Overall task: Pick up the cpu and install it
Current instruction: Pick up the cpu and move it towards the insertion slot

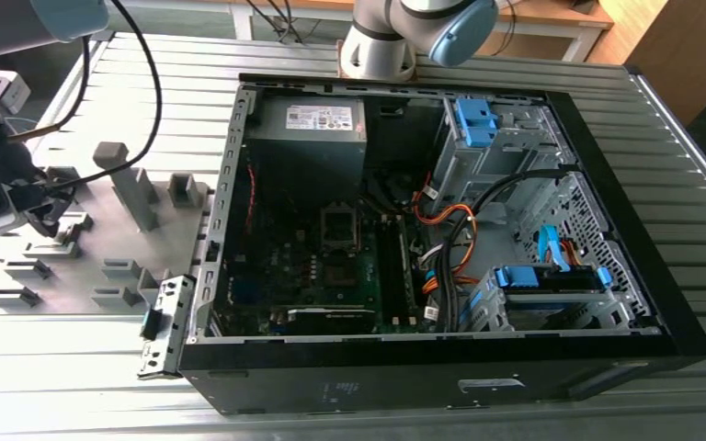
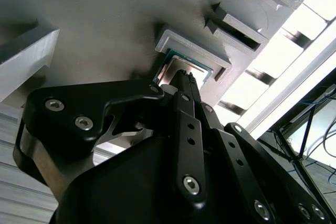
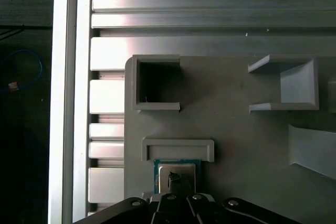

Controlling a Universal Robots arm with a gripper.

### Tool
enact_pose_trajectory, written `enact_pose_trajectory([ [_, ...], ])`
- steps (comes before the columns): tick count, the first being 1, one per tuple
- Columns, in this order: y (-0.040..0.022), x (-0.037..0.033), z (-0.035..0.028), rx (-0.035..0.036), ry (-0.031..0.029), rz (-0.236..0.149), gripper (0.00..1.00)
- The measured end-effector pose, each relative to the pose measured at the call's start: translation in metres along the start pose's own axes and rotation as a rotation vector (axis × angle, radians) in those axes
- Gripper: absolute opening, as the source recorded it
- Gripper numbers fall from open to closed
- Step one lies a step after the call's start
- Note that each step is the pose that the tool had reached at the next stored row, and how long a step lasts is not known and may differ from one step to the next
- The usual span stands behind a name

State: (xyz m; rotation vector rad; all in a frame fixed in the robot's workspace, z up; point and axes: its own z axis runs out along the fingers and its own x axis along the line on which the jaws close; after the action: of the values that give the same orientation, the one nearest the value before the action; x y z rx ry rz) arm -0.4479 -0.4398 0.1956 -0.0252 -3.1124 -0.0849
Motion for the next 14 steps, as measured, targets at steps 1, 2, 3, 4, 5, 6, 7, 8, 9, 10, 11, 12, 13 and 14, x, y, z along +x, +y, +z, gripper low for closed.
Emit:
enact_pose_trajectory([
  [1,0.0001,0.0,0.0001,0.0,-0.0001,0.0,0.11],
  [2,0.0003,0.0,0.0002,-0.0002,-0.0002,0.0,0.11],
  [3,0.0005,0.0,0.0004,-0.0002,-0.0004,0.0,0.11],
  [4,0.0006,0.0,0.0004,-0.0001,-0.0002,0.0,0.11],
  [5,0.0008,0.0001,0.0003,0.0,0.0,0.0,0.11],
  [6,0.0008,0.0004,0.0006,0.0002,-0.0002,0.0,0.11],
  [7,0.0008,0.0005,0.0007,0.0003,-0.0002,0.0,0.11],
  [8,0.0008,0.0006,0.0009,0.0006,-0.0002,0.0,0.11],
  [9,0.0008,0.0007,0.001,0.0012,-0.0001,0.0,0.11],
  [10,0.0007,0.0008,0.0011,0.0016,0.0001,0.0,0.11],
  [11,0.0008,0.0007,0.0012,0.0021,-0.0001,0.0,0.11],
  [12,0.0008,0.0007,0.0012,0.0021,-0.0001,0.0,0.11],
  [13,0.0008,0.0008,0.0012,0.0021,-0.0001,0.0,0.11],
  [14,0.0008,0.0007,0.0013,0.0021,-0.0001,0.0,0.11],
])
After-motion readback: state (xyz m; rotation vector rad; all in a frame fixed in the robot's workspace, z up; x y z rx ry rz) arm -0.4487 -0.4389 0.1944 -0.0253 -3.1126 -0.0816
